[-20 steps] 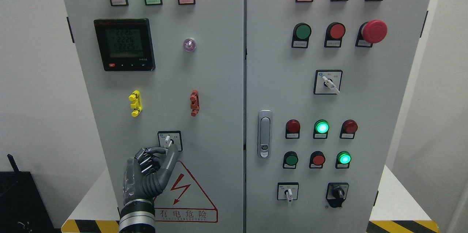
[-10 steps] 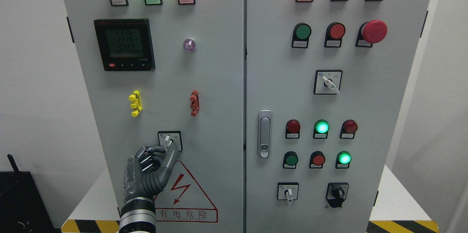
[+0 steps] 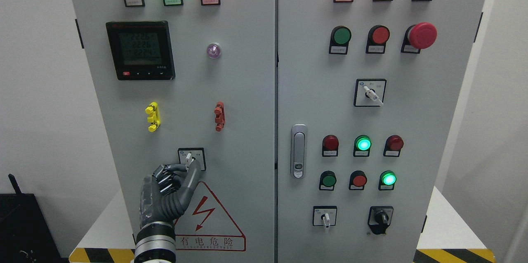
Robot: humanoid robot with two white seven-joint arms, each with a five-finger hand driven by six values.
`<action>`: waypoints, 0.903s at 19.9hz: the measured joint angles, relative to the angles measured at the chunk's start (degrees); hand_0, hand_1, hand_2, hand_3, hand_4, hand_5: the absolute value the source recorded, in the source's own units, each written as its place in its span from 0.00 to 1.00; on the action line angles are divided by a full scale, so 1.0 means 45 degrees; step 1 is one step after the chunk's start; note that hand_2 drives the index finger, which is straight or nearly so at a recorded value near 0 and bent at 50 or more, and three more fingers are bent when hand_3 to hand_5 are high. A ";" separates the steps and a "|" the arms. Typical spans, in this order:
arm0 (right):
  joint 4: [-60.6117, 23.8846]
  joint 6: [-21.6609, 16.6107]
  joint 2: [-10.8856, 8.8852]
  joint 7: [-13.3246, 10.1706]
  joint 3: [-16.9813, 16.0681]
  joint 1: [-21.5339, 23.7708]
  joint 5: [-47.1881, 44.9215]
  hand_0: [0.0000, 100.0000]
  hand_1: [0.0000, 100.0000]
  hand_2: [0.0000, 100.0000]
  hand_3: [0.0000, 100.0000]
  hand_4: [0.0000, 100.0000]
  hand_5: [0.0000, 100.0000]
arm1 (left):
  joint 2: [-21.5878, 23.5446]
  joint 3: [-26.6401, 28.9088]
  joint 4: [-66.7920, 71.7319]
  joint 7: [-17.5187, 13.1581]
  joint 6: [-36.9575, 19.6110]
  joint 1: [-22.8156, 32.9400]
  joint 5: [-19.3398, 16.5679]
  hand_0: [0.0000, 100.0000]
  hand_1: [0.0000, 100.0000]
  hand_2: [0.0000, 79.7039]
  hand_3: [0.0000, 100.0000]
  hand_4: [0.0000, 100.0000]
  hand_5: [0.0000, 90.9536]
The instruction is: Turn on light switch 1
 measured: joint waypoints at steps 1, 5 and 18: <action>-0.0001 0.0000 0.0000 0.0000 0.0000 0.0000 0.0000 0.31 0.00 0.00 0.00 0.00 0.00 | -0.0001 0.0001 0.0005 0.0000 0.0009 -0.0005 0.0001 0.23 0.66 0.72 0.91 0.95 0.97; -0.0001 0.0000 0.0000 0.0000 0.0000 0.0000 0.0000 0.31 0.00 0.00 0.00 0.00 0.00 | -0.0006 -0.0002 0.0012 0.0000 0.0023 -0.0028 0.0004 0.24 0.66 0.72 0.91 0.95 0.97; 0.0000 0.0000 0.0000 0.0000 0.0000 0.0001 0.0000 0.31 0.00 0.00 0.00 0.00 0.00 | -0.0013 -0.0010 0.0035 -0.0001 0.0106 -0.0092 0.0009 0.29 0.65 0.73 0.91 0.95 0.97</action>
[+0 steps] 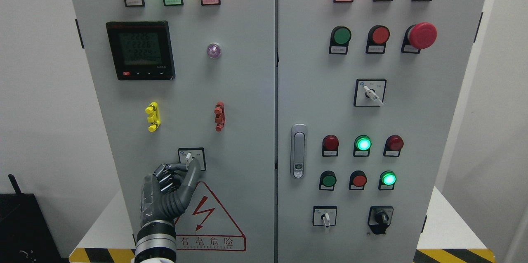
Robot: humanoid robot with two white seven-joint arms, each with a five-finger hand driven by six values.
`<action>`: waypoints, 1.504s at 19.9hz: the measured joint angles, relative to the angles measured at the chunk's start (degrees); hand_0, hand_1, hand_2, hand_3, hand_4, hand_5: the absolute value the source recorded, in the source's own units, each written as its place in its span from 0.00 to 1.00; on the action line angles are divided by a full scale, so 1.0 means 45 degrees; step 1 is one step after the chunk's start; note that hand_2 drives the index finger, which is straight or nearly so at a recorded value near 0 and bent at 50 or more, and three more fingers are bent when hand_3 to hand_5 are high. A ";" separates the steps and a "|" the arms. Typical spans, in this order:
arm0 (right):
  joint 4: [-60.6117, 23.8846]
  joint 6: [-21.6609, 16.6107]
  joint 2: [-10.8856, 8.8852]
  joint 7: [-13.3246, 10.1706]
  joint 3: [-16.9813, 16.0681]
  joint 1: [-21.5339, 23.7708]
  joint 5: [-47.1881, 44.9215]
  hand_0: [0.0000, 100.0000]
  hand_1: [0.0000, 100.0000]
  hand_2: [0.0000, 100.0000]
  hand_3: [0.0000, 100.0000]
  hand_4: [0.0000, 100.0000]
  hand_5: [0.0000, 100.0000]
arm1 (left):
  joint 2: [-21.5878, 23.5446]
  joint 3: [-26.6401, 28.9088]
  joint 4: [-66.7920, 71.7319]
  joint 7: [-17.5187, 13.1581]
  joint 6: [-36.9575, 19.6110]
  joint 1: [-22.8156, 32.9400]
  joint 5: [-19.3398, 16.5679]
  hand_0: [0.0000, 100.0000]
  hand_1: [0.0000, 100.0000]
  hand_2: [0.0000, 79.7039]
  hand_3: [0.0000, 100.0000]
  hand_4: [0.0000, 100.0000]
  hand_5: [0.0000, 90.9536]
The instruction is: Turn on light switch 1
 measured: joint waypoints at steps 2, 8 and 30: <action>-0.0001 0.0000 0.0000 0.0000 0.0000 -0.0001 0.0000 0.31 0.00 0.00 0.00 0.00 0.00 | -0.0001 -0.0001 0.0002 -0.0005 0.0003 -0.0005 0.0000 0.30 0.64 0.73 0.91 0.95 0.97; 0.0000 0.0000 0.0000 0.0000 0.0000 -0.0001 0.0000 0.31 0.00 0.00 0.00 0.00 0.00 | -0.0004 -0.0002 0.0024 -0.0015 0.0005 -0.0023 0.0000 0.34 0.62 0.73 0.91 0.95 0.97; 0.0000 0.0000 0.0000 0.0000 0.0000 -0.0002 0.0000 0.31 0.00 0.00 0.00 0.00 0.00 | -0.0008 -0.0029 0.0117 -0.0011 0.0005 -0.0087 0.0001 0.47 0.57 0.73 0.91 0.95 0.97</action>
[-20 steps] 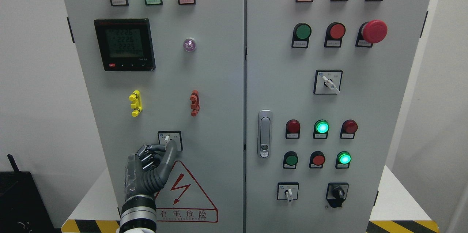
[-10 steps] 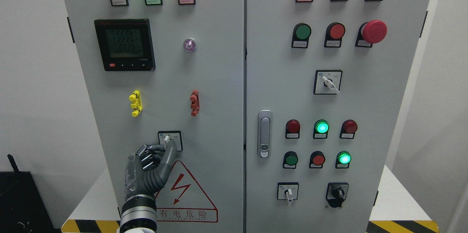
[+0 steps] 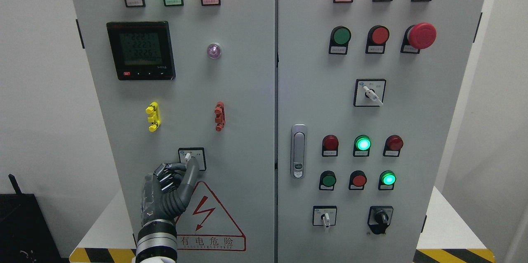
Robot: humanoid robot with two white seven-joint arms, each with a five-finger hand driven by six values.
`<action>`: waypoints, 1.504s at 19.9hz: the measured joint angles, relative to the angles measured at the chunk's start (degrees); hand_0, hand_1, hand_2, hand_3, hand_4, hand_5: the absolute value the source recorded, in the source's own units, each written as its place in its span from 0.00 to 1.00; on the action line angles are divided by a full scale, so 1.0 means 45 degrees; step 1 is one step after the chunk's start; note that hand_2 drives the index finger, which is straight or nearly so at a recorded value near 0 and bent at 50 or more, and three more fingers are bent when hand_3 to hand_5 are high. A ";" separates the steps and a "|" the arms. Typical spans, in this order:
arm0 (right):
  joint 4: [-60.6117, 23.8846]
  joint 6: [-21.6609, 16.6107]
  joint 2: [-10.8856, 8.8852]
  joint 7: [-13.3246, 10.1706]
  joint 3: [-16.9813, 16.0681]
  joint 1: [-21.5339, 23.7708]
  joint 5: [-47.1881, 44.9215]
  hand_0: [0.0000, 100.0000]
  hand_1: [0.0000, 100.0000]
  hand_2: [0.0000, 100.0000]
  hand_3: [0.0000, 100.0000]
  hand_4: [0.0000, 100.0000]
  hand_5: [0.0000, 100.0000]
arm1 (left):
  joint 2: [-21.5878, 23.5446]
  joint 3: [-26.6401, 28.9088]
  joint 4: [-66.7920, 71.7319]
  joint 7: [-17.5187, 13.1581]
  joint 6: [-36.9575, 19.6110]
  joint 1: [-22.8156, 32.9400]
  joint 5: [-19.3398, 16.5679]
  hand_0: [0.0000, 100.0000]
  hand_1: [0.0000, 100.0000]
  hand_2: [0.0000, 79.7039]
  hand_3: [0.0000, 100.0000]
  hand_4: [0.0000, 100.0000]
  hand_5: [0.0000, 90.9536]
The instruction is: Turn on light switch 1
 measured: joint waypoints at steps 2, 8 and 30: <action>0.0000 0.0000 0.0000 0.0000 0.0000 0.0000 0.0000 0.31 0.00 0.00 0.00 0.00 0.00 | 0.0000 -0.0002 0.0005 0.0003 0.0000 -0.0009 0.0002 0.48 0.56 0.73 0.91 0.95 0.97; 0.0000 0.0000 0.0000 0.0000 0.0000 -0.0005 0.0000 0.31 0.00 0.00 0.00 0.00 0.00 | 0.0000 -0.0020 0.0028 0.0020 0.0000 -0.0038 0.0013 0.50 0.55 0.74 0.92 0.95 0.97; 0.0000 0.0000 0.0000 0.0000 0.0000 -0.0002 0.0000 0.31 0.00 0.00 0.00 0.00 0.00 | -0.0001 -0.0093 0.0109 -0.0012 0.0000 -0.0064 0.0019 0.59 0.52 0.74 0.93 0.95 0.97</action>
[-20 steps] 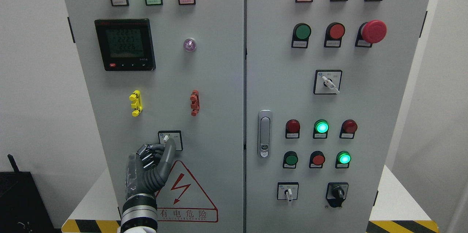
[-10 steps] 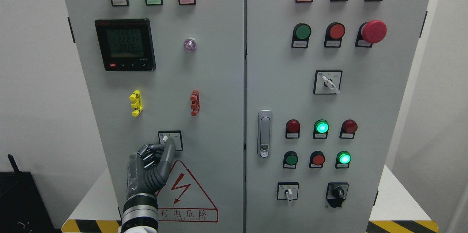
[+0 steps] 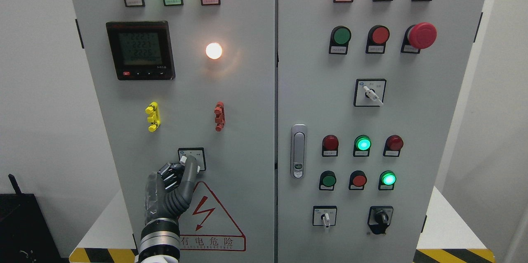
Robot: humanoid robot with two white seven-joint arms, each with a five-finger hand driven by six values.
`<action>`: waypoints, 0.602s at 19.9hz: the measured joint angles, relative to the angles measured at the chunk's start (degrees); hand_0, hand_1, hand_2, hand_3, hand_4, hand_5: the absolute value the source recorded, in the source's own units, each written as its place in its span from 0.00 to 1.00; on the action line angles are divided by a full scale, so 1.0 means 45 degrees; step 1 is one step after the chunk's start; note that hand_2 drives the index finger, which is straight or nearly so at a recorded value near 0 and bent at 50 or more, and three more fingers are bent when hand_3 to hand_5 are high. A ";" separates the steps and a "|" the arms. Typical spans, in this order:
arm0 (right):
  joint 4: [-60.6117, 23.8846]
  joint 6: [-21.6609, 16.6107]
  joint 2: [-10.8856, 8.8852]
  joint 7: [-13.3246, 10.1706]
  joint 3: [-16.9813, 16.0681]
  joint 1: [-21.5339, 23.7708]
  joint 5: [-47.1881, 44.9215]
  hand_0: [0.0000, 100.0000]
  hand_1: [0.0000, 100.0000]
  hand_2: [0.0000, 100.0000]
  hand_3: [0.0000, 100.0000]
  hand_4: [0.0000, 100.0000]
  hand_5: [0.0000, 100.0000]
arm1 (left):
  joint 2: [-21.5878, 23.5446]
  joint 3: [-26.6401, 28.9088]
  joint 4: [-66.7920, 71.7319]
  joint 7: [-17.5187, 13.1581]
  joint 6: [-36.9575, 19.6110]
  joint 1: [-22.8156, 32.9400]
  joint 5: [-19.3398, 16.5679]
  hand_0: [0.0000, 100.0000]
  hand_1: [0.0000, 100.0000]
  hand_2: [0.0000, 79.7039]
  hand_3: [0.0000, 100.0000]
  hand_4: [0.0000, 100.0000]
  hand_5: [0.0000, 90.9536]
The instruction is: Turn on light switch 1
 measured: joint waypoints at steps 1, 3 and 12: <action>0.0000 0.0000 0.0000 0.0000 0.0000 0.0000 0.0000 0.31 0.00 0.00 0.00 0.00 0.00 | 0.0000 -0.0001 0.0003 -0.0012 0.0000 0.0000 0.0000 0.55 0.51 0.74 0.93 0.95 0.97; 0.0000 0.0000 0.0000 0.0000 0.0000 0.0001 0.0000 0.31 0.00 0.00 0.00 0.00 0.00 | 0.0000 -0.0005 0.0006 -0.0028 0.0000 0.0000 0.0000 0.45 0.51 0.74 0.92 0.95 0.97; 0.0000 0.0000 0.0000 0.0000 0.0000 0.0002 0.0000 0.31 0.00 0.00 0.00 0.00 0.00 | 0.0000 -0.0009 0.0013 0.0010 0.0000 0.0001 0.0000 0.21 0.51 0.74 0.95 0.95 0.97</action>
